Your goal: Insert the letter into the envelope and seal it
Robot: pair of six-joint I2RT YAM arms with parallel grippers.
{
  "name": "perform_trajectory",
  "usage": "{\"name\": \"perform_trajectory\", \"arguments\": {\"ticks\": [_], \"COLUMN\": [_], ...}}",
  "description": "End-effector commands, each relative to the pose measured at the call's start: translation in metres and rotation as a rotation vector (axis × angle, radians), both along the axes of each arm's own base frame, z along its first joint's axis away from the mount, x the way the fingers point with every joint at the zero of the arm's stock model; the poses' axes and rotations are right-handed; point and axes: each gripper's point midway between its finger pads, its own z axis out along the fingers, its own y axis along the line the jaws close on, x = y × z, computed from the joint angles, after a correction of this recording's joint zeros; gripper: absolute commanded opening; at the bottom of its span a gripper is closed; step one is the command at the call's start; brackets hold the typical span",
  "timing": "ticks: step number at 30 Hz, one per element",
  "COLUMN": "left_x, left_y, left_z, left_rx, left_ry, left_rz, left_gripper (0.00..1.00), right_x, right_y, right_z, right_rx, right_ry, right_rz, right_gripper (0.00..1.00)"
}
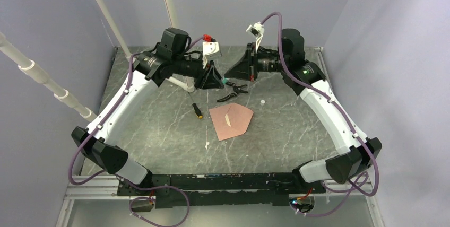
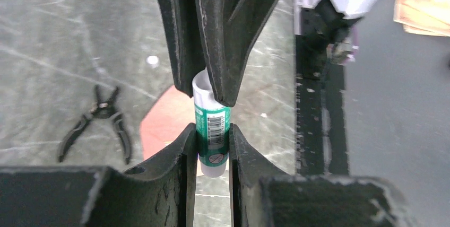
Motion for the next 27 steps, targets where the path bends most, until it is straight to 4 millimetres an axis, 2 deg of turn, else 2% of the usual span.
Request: {"name": "perform_trajectory", "arguments": {"ticks": [1, 5, 8, 11, 12, 13, 15, 17, 19, 23, 27], "left_x": [0.033, 0.063, 0.076, 0.076, 0.074, 0.069, 0.053, 0.036, 0.017, -0.009, -0.019], "left_y": [0.007, 0.019, 0.024, 0.025, 0.024, 0.024, 0.021, 0.021, 0.02, 0.015, 0.011], "left_z": [0.013, 0.025, 0.028, 0.021, 0.016, 0.013, 0.007, 0.001, 0.0, 0.009, 0.014], "left_rx": [-0.013, -0.024, -0.031, -0.022, -0.009, 0.002, 0.019, 0.036, 0.037, -0.015, -0.048], "left_ry": [-0.162, -0.285, -0.317, -0.308, -0.297, -0.281, -0.228, -0.169, -0.107, -0.039, -0.014], "left_rz": [0.172, 0.348, 0.424, 0.423, 0.407, 0.38, 0.291, 0.207, 0.12, 0.003, -0.057], "left_gripper": [0.02, 0.02, 0.02, 0.02, 0.03, 0.02, 0.02, 0.03, 0.02, 0.02, 0.03], "right_x": [0.033, 0.074, 0.091, 0.092, 0.09, 0.086, 0.072, 0.049, 0.026, -0.016, -0.035], "right_y": [0.005, 0.001, -0.011, -0.005, 0.0, 0.003, 0.007, 0.008, 0.005, 0.0, -0.002], "right_z": [0.036, 0.03, 0.024, 0.031, 0.034, 0.036, 0.044, 0.047, 0.04, 0.018, 0.011], "right_rx": [0.149, 0.213, 0.255, 0.27, 0.273, 0.273, 0.272, 0.241, 0.186, 0.079, 0.043], "right_ry": [0.048, 0.217, 0.365, 0.35, 0.329, 0.305, 0.227, 0.11, 0.009, -0.091, -0.12], "right_rz": [-0.227, -0.527, -0.739, -0.746, -0.708, -0.659, -0.538, -0.367, -0.214, 0.016, 0.143], "right_gripper": [0.0, 0.0, 0.0, 0.0, 0.05, 0.19, 0.57, 0.73, 0.77, 0.77, 0.75]}}
